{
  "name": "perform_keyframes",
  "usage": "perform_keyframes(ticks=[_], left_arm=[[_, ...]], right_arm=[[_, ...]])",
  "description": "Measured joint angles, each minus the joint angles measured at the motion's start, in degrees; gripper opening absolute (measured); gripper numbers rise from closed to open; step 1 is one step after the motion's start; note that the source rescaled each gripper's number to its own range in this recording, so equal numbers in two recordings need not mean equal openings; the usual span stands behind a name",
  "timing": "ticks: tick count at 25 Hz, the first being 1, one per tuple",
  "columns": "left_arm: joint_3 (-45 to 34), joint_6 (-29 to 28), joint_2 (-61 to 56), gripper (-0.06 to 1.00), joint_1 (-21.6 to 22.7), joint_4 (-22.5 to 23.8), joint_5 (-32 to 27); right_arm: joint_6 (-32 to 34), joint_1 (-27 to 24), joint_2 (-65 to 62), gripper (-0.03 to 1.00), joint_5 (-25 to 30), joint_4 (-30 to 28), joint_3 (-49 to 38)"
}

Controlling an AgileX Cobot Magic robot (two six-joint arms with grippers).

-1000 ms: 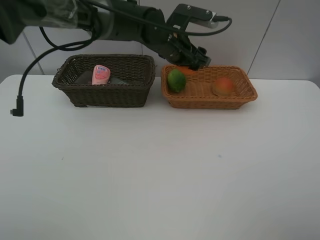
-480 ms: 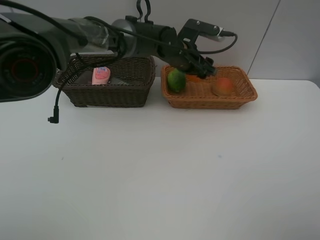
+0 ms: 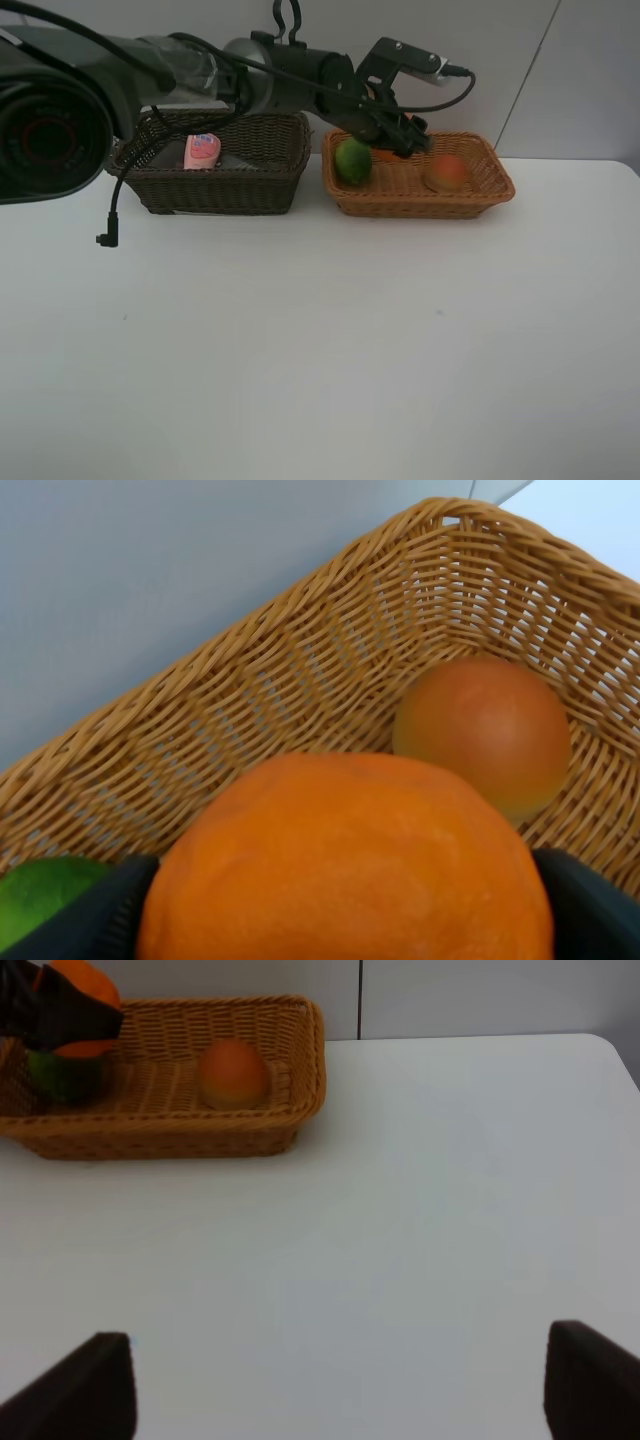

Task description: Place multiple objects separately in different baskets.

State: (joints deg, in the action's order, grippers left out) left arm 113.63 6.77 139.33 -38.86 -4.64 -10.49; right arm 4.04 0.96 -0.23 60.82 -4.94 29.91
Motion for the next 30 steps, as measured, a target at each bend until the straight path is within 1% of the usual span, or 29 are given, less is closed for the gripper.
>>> perform_keyframes(ticks=[9, 12, 16, 18, 30], left_arm=[[0.0, 0.1, 0.0, 0.9, 0.0, -1.0, -0.1], [0.0, 1.6, 0.0, 0.9, 0.0, -1.0, -0.4], [0.1, 2.8, 0.0, 0.98, 0.0, -1.0, -0.6], [0.1, 2.8, 0.0, 1.0, 0.0, -1.1, -0.6], [0.1, 3.0, 0.0, 1.0, 0.0, -1.1, -0.7]], right_arm=[[0.0, 0.0, 0.0, 0.88, 0.0, 0.0, 0.0], [0.0, 0.0, 0.0, 0.88, 0.0, 0.0, 0.0], [0.0, 0.0, 0.0, 0.88, 0.0, 0.0, 0.0], [0.0, 0.0, 0.0, 0.88, 0.0, 0.0, 0.0], [0.0, 0.0, 0.0, 0.88, 0.0, 0.0, 0.0]])
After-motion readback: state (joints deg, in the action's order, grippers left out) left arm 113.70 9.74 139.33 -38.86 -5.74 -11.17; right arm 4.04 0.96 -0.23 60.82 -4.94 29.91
